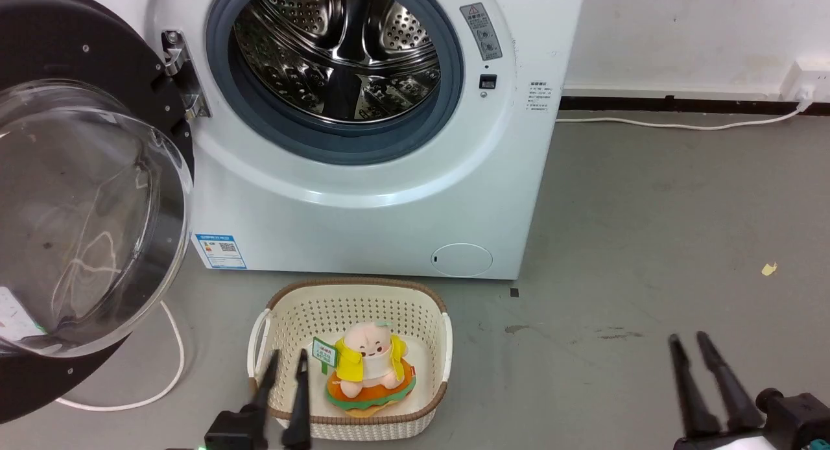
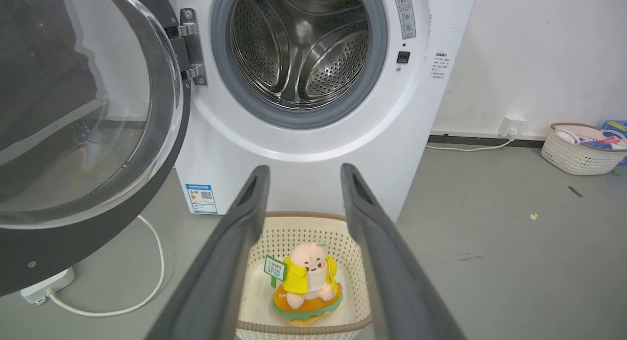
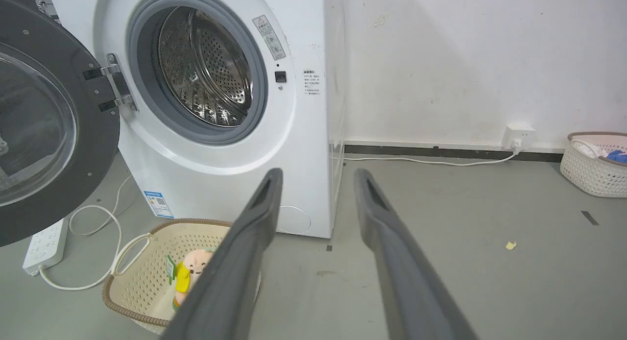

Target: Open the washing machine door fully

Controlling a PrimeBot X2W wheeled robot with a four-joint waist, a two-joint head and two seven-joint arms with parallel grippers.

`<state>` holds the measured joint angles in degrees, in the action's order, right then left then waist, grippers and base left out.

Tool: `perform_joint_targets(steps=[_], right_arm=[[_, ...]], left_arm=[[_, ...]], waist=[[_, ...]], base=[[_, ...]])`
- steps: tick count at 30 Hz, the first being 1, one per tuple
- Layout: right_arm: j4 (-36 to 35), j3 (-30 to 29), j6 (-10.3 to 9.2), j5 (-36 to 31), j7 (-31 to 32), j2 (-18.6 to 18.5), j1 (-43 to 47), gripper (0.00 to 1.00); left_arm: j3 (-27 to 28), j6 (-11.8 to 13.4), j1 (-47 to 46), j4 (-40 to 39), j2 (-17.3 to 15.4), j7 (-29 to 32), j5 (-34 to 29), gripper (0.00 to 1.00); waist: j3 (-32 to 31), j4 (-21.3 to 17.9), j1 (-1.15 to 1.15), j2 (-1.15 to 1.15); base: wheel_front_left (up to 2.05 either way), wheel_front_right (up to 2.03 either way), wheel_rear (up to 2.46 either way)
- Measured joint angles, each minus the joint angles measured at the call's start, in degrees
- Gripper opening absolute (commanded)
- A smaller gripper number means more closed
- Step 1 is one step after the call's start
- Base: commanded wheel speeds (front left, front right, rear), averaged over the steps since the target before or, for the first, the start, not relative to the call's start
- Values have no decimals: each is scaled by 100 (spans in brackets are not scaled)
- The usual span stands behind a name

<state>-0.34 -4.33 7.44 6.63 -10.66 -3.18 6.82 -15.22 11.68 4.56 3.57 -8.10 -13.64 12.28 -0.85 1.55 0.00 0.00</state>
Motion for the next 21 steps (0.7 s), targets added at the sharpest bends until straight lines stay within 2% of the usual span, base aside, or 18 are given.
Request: perform_joint_targets(steps=[21], right_arm=[[-1,55,0,-59,151,0,-35,0]], left_arm=[[178,-136,-7,-27,43,181,-121,0]], waist=[[13,-23,0,0]], base=[[0,0,0]])
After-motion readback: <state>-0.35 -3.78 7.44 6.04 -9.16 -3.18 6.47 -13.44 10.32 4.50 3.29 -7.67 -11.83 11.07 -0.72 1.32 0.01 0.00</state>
